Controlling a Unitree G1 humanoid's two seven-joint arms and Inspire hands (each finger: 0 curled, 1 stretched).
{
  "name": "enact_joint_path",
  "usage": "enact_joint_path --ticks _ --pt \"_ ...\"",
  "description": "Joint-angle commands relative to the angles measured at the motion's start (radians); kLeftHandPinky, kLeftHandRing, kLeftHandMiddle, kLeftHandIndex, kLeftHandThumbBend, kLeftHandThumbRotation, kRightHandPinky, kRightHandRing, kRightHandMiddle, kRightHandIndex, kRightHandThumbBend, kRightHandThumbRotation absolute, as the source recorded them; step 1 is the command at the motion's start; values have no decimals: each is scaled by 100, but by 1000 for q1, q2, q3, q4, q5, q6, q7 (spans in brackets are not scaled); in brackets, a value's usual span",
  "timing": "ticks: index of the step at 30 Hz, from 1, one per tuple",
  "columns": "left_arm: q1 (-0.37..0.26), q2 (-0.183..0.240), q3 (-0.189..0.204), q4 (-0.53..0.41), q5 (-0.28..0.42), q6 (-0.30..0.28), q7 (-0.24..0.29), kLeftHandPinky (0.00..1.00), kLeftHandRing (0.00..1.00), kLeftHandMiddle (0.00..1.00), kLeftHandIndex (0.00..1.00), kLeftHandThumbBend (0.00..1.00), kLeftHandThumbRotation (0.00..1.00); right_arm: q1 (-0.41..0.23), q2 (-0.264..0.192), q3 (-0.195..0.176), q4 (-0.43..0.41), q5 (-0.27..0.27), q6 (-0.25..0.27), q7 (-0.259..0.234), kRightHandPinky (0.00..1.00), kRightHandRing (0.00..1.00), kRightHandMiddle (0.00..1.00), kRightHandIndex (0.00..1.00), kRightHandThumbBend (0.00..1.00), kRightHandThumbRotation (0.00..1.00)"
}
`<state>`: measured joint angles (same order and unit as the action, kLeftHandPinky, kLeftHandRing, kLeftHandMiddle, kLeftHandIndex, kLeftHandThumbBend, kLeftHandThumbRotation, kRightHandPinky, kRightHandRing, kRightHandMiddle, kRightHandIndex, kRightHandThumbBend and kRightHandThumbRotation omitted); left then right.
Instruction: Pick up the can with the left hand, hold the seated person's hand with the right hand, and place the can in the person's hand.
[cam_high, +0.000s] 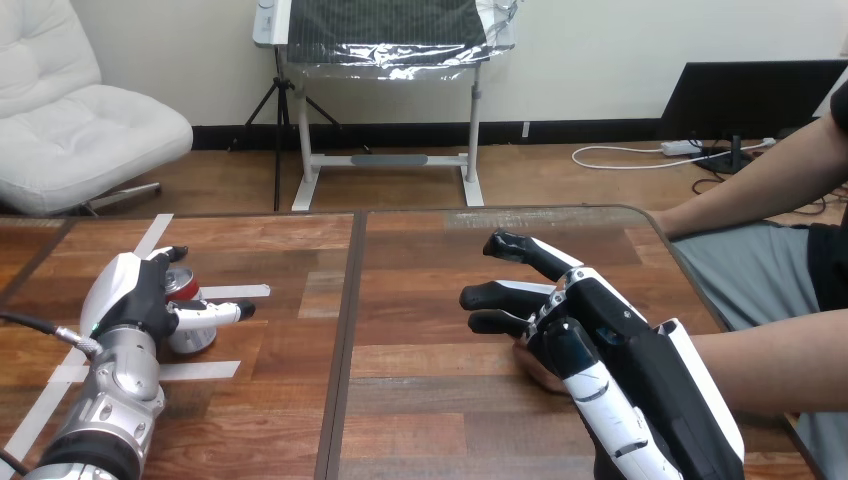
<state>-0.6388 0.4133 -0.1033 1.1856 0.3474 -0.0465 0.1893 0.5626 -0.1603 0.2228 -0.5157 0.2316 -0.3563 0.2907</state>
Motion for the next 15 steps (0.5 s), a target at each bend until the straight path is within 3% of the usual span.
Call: enact_joint_path --ticks 1,8,15 --pt "-32 -9 -2 9 -6 5 5 81 93 92 89 82 21 -31 5 -6 -51 10 -15 1 74 77 70 81 46 65" --pt "-30 -11 11 11 -26 -1 9 77 91 91 89 81 20 -34 6 -6 -48 12 -17 2 74 76 70 82 45 65" --pt "-17 -13 20 -6 -43 -33 45 73 87 88 86 80 15 -36 7 -5 -48 14 -14 4 74 77 70 82 44 64"
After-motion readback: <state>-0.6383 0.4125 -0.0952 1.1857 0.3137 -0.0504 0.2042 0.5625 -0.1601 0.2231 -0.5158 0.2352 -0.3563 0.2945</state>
